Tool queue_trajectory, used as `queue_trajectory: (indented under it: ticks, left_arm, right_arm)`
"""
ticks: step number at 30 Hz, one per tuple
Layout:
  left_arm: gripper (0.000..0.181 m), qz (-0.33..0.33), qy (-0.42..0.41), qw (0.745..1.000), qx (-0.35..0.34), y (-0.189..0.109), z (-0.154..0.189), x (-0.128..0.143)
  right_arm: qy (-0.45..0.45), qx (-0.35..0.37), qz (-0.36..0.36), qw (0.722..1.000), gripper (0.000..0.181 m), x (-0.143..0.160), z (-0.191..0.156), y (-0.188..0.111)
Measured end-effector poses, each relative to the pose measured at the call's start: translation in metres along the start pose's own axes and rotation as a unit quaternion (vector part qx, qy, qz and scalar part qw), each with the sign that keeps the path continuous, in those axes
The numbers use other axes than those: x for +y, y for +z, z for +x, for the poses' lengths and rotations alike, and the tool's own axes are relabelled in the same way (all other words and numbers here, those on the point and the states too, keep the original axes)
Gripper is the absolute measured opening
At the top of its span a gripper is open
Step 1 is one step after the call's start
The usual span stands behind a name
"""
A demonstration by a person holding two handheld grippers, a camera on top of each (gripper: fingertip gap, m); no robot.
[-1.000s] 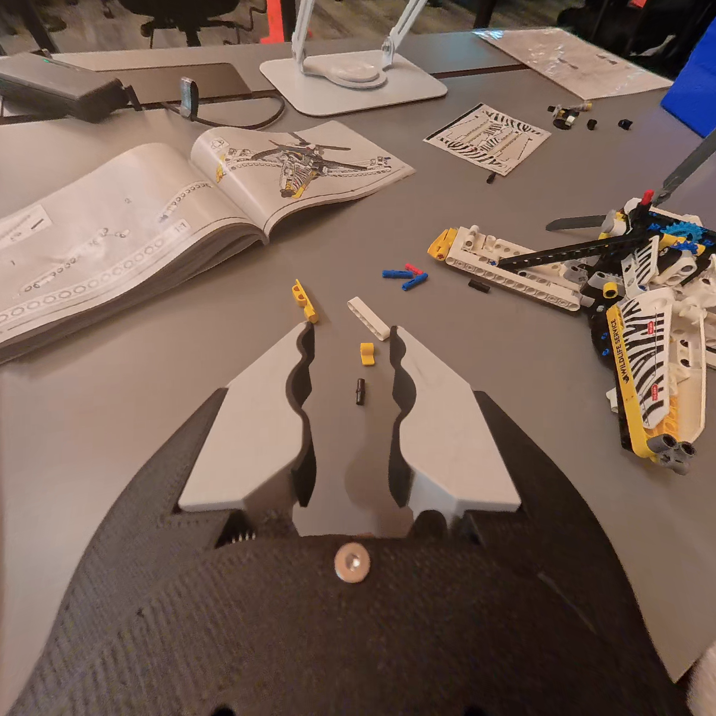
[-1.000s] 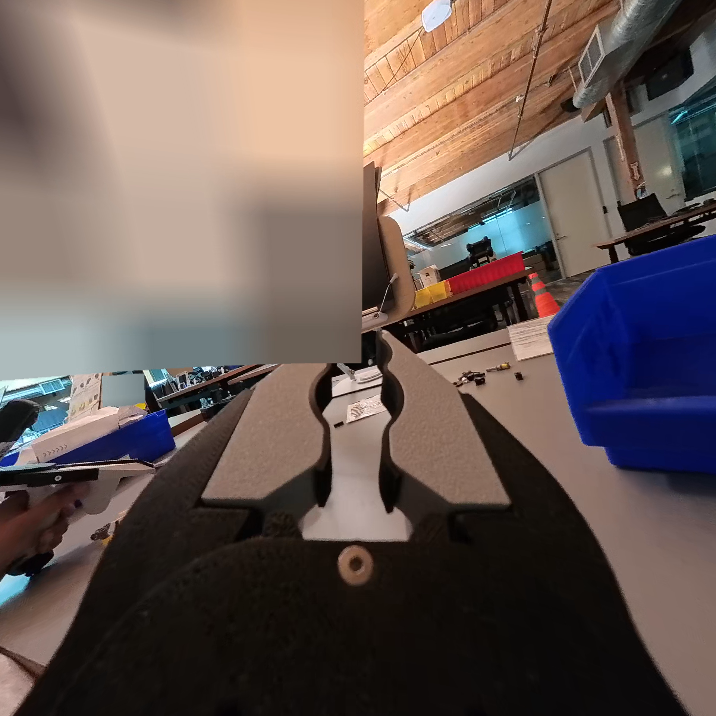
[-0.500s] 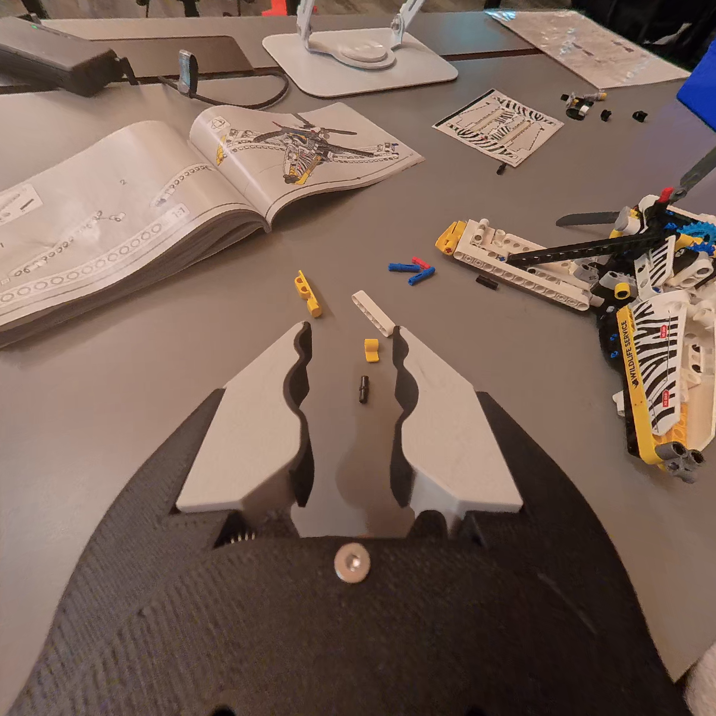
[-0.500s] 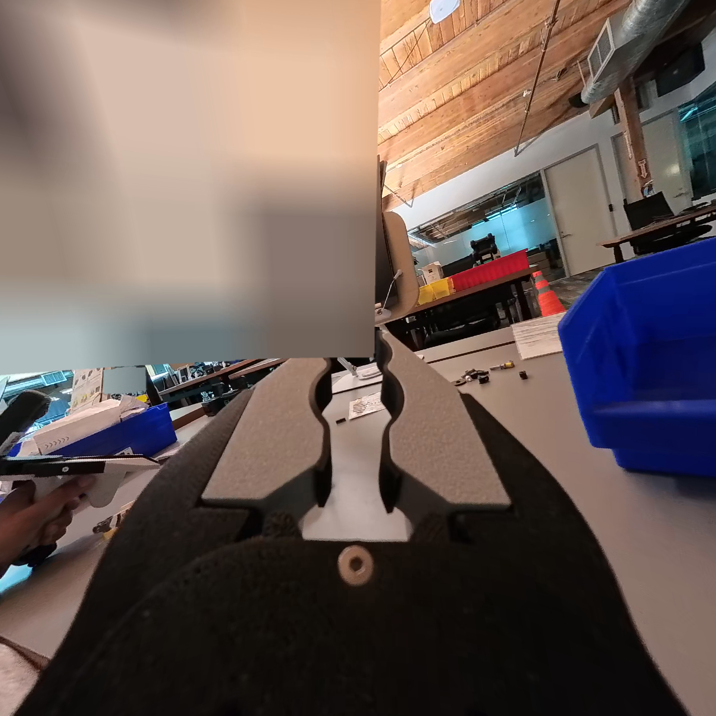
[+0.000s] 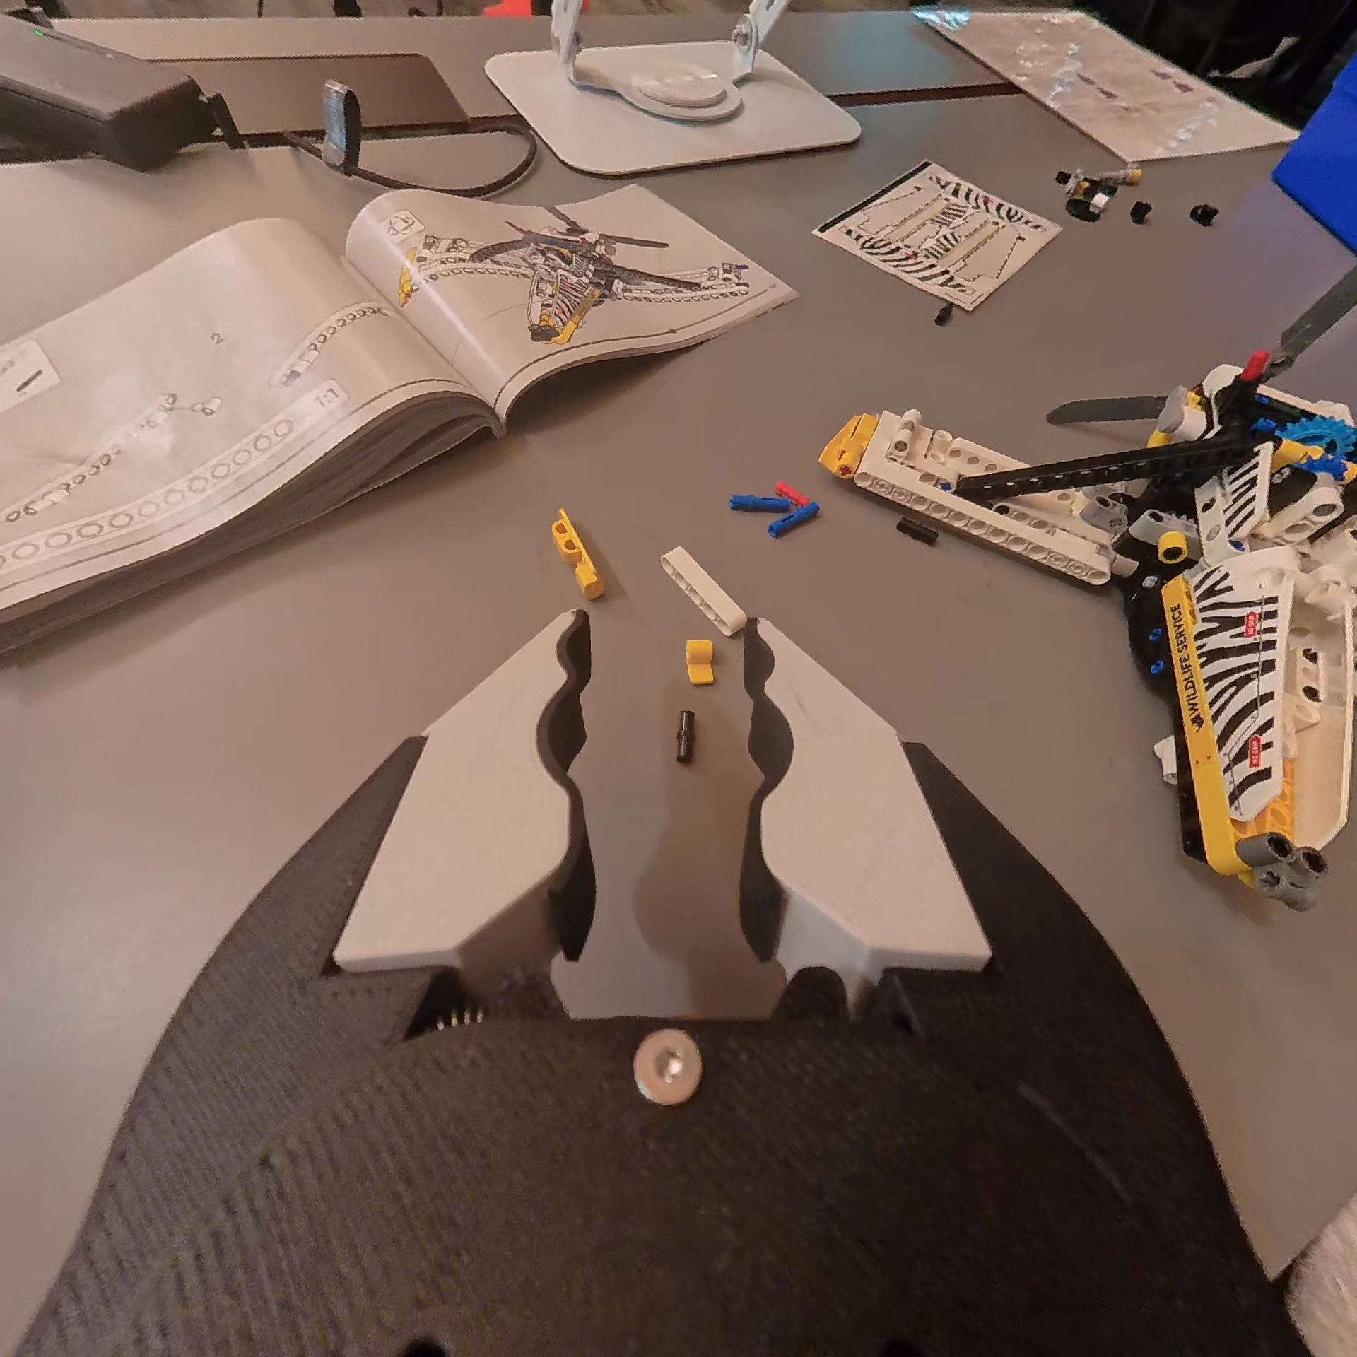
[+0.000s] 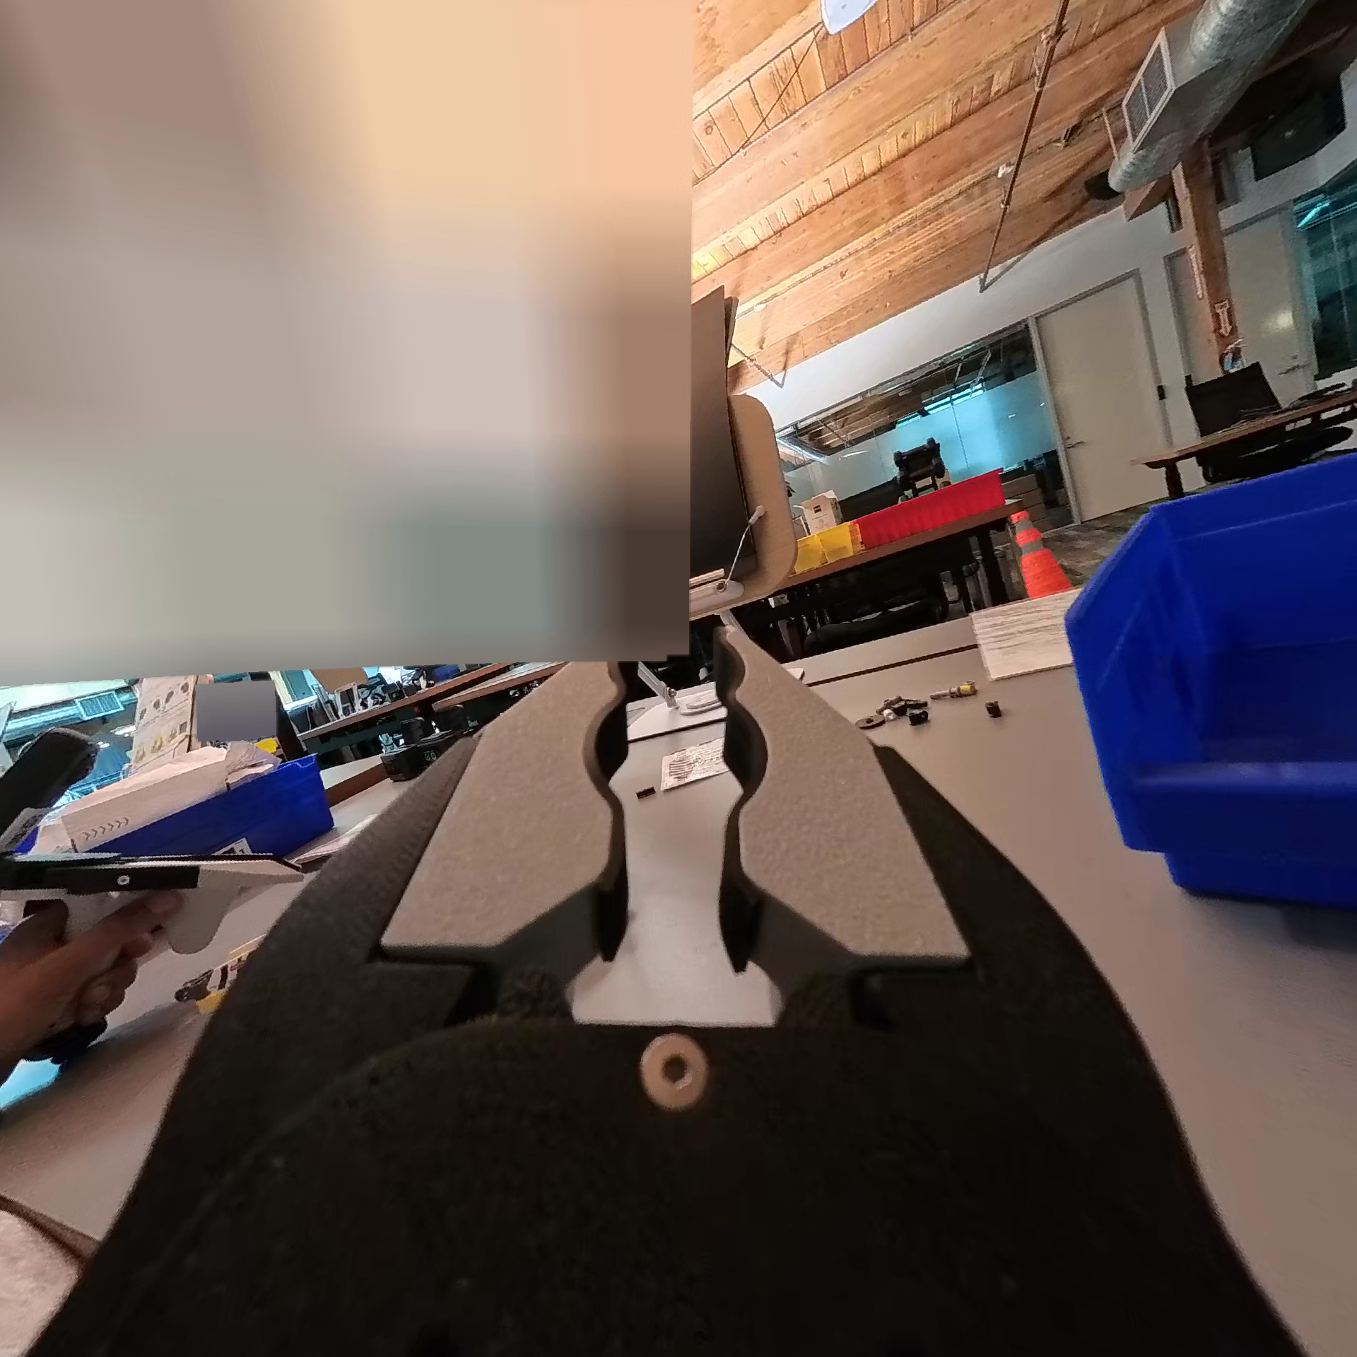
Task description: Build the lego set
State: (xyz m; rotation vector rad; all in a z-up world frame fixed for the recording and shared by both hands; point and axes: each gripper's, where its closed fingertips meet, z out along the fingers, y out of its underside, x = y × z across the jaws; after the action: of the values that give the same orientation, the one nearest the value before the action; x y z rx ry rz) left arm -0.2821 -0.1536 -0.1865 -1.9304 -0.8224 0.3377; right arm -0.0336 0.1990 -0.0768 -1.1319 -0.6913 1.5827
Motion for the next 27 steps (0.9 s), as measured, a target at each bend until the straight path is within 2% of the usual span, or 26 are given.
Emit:
queue_trajectory:
  ticks: [8, 17, 27]
  left_arm:
    - [0.04, -0.002, 0.006, 1.0, 0.003, 0.0, 0.002, 0.0]
    - [0.04, -0.002, 0.012, 1.0, 0.002, 0.001, 0.003, 0.0]
    - [0.041, -0.003, 0.011, 1.0, 0.009, 0.001, 0.005, 0.001]
  right_arm:
    - [-0.004, -0.002, -0.003, 1.0, 0.017, 0.001, -0.002, 0.001]
    - [-0.059, 0.001, -0.034, 0.998, 0.019, 0.011, -0.013, 0.007]
    - [-0.063, 0.005, -0.032, 0.997, 0.02, 0.01, -0.013, 0.006]
